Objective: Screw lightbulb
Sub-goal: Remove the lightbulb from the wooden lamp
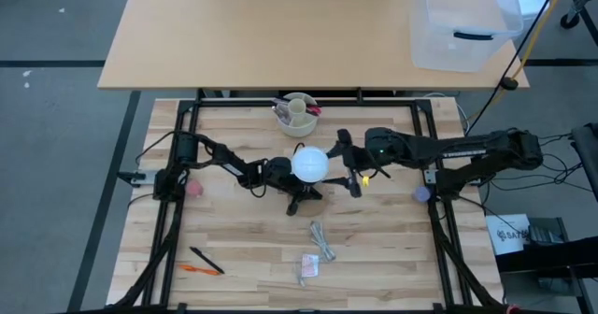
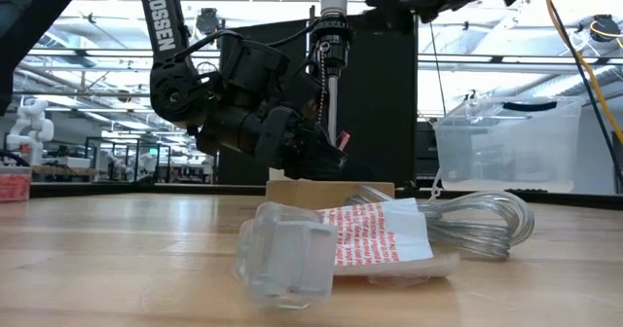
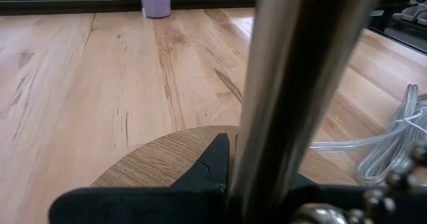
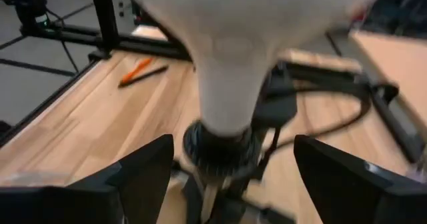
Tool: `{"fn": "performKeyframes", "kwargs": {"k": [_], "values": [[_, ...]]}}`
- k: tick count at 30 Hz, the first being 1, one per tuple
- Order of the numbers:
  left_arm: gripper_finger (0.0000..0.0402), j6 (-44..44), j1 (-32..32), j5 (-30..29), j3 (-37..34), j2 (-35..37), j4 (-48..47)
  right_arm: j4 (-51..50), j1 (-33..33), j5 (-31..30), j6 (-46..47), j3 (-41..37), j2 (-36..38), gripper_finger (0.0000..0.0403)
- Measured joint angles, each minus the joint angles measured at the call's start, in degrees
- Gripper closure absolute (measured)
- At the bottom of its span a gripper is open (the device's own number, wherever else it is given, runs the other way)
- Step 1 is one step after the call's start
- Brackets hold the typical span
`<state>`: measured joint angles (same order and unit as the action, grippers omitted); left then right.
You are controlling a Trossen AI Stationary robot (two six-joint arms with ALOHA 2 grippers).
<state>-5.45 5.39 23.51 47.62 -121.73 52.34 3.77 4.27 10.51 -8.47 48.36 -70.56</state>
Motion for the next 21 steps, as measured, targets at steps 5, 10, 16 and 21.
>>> {"fn": "performKeyframes", "kwargs": {"k": [5,10,16,21], "values": [[0.0383,0.0,0.0,-0.4,0.0,0.0,0.0,-8.0,-2.2,-5.4,5.4,0.0,2.0,0.0101],[0.0383,0.3,0.0,-2.4,0.0,0.0,0.0,-13.0,-7.5,-17.0,8.6,0.0,1.1,0.0101],[0.0383,0.5,-0.1,-3.0,0.0,0.0,0.0,-11.0,-14.7,-29.1,14.6,0.0,-0.5,0.0102],[0.0383,0.6,-0.4,-5.8,0.0,0.0,0.0,-3.3,-20.1,-42.5,16.6,0.0,-3.9,0.0102]]}}
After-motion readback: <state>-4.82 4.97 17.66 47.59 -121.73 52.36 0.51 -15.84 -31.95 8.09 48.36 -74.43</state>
